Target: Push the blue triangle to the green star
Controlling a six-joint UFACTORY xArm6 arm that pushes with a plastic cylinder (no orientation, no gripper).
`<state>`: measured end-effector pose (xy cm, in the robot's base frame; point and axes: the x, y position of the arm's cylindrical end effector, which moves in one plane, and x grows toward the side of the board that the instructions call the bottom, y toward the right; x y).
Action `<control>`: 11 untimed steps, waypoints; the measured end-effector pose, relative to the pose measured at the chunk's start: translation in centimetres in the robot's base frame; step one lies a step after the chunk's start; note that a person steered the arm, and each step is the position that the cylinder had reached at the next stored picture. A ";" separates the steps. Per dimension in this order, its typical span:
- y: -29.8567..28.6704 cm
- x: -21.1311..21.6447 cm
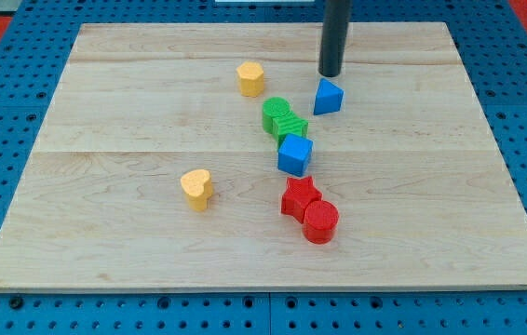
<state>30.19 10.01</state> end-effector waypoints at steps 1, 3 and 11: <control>1.1 1.7; -0.6 4.3; -2.9 4.9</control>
